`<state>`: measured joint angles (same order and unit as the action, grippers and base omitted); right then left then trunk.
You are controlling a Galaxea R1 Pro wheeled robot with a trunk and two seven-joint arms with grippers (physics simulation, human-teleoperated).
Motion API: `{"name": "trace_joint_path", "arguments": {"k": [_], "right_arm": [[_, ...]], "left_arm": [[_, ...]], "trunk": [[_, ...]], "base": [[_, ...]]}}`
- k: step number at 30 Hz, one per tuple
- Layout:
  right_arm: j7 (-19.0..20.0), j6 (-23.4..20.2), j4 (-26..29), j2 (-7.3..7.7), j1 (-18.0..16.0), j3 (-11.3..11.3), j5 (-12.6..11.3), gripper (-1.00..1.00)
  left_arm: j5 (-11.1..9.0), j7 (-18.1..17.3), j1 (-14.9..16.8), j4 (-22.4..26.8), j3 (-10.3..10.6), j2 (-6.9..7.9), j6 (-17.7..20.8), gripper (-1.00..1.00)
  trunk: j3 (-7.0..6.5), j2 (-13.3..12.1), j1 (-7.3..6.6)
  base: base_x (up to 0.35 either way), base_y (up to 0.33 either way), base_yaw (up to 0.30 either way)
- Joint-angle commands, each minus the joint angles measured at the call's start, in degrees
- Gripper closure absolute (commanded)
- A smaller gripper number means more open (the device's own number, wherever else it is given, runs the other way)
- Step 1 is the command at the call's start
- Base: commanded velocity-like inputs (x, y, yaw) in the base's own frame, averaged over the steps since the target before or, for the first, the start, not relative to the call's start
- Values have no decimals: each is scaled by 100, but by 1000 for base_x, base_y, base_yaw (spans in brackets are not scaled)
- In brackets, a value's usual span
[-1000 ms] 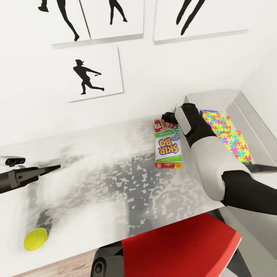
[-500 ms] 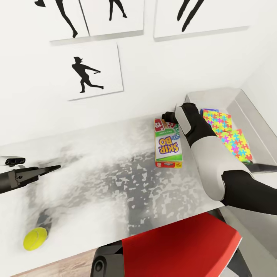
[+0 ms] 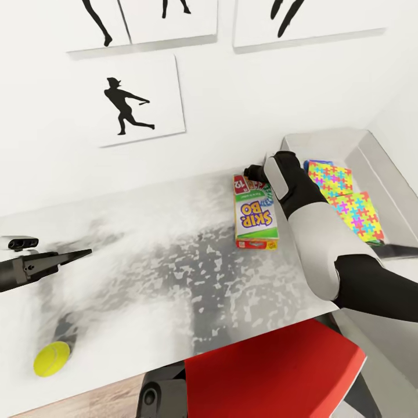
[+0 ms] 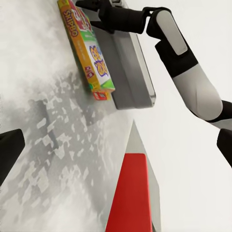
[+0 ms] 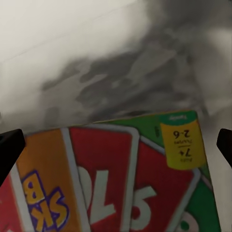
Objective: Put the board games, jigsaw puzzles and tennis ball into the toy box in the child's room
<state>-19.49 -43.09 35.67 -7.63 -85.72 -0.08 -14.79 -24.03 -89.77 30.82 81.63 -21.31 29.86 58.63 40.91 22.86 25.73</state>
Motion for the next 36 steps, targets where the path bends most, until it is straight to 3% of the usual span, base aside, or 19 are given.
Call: {"name": "trace_joint_path", "arguments": {"k": [1, 14, 36], "right_arm": [[-46, -29, -11, -1, -2, -1, -50, -100], [-65, -372, 338, -1, -11, -1, -50, -100], [-72, -426, 507, 7, -118, -1, -50, -100]], "left_arm": [[3, -23, 2, 2, 5, 2, 61, -100], [1, -23, 2, 2, 12, 2, 62, -100], [2, -23, 2, 2, 4, 2, 70, -100]], "trunk": [[17, 6, 5], [92, 6, 5], [93, 6, 5]], "base": [[0, 0, 0], [0, 0, 0], [0, 0, 0]]}}
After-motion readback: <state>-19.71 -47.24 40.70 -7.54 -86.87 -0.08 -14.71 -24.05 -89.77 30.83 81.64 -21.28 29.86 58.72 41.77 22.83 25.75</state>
